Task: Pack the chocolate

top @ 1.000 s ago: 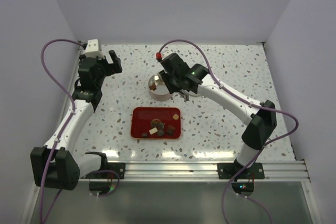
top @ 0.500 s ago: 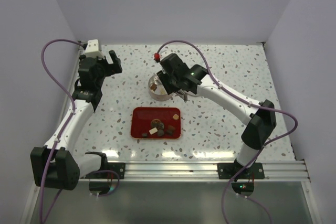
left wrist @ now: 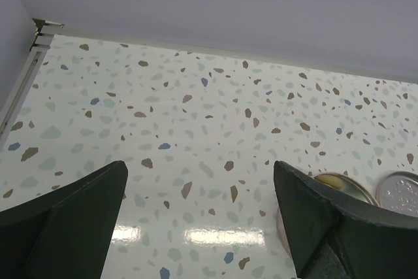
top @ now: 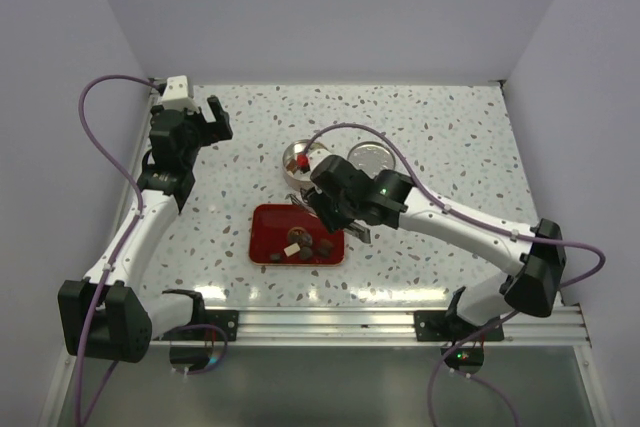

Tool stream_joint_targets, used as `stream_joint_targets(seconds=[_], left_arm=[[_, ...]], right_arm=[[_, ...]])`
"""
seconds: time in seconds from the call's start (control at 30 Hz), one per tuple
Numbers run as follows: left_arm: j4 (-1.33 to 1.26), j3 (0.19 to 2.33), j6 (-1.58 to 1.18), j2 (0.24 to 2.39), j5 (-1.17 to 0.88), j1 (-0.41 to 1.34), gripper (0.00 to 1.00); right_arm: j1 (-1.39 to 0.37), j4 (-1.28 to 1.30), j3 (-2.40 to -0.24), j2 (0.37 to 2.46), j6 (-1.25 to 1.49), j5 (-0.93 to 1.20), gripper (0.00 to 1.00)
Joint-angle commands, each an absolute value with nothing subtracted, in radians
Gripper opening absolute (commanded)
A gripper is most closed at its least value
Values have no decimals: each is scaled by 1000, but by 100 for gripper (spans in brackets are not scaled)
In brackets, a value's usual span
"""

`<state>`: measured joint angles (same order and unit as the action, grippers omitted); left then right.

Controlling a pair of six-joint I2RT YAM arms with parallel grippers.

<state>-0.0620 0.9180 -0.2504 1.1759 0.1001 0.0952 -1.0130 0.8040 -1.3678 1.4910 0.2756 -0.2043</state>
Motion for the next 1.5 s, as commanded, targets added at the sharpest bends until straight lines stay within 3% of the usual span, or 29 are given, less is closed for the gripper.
stream_joint_targets(seconds=[0.0, 0.27, 1.47], left_arm=[[-71, 953, -245, 1169, 107, 103, 100], [-60, 960, -248, 1167, 107, 103, 100], [-55, 960, -256, 1169, 106, 103, 100]], right_arm=[[-1049, 813, -1326, 1431, 368, -199, 42], [-1129, 824, -1250, 1436, 440, -184, 43], [-1170, 873, -1250, 1517, 439, -248, 46]])
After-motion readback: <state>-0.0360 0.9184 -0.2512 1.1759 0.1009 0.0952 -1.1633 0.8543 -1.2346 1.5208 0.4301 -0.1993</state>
